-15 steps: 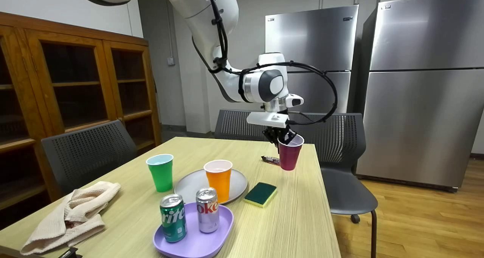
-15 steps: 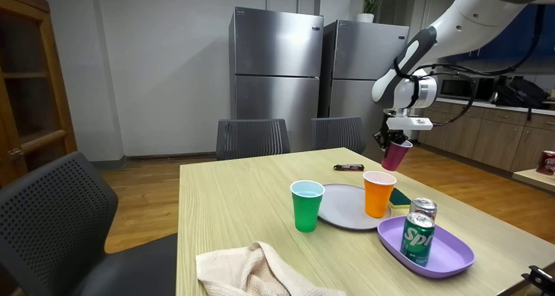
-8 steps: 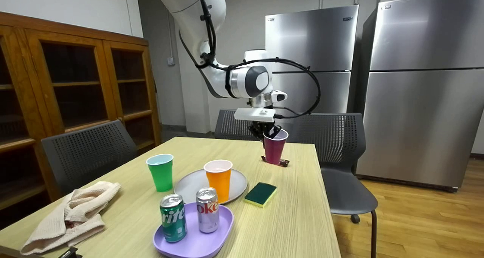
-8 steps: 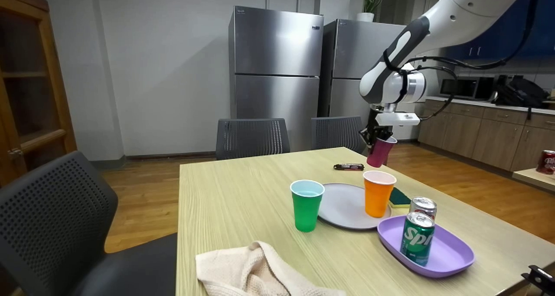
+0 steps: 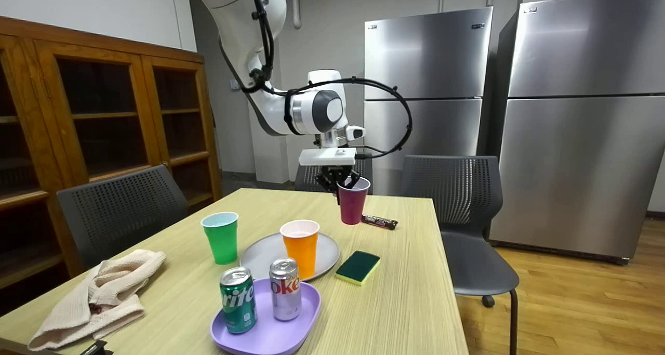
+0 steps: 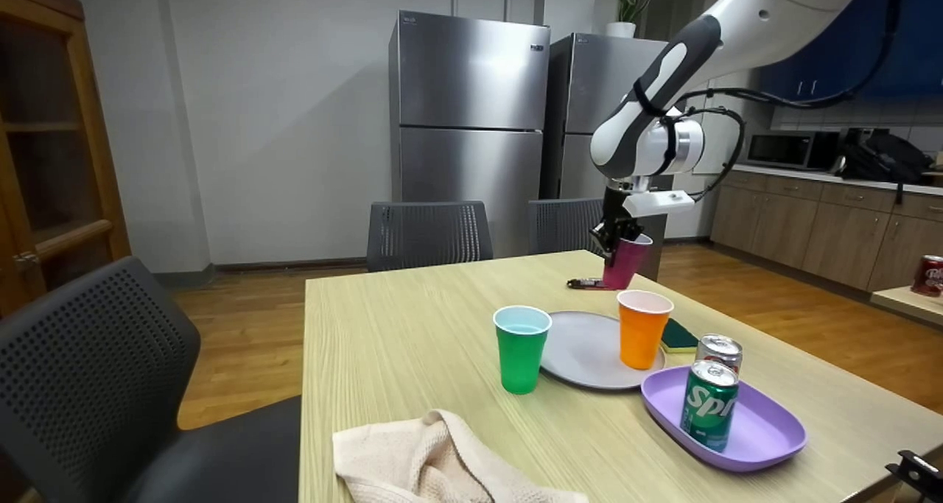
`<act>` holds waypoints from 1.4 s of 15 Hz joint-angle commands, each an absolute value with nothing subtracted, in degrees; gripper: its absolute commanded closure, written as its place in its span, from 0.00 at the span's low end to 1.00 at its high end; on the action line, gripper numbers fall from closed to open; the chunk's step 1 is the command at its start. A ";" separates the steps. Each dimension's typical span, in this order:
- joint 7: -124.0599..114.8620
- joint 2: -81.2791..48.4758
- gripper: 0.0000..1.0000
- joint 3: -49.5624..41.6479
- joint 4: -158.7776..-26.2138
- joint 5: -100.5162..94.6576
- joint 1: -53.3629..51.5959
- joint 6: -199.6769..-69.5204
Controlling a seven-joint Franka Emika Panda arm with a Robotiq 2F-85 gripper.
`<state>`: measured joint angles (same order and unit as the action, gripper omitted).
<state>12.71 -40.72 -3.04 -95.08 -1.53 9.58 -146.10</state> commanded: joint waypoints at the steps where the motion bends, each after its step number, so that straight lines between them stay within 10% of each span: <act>1: 15.05 -36.43 1.00 -2.03 -100.62 -3.51 9.09 -147.02; 21: 5.62 -39.96 1.00 -5.82 -103.07 -12.77 -1.53 -145.83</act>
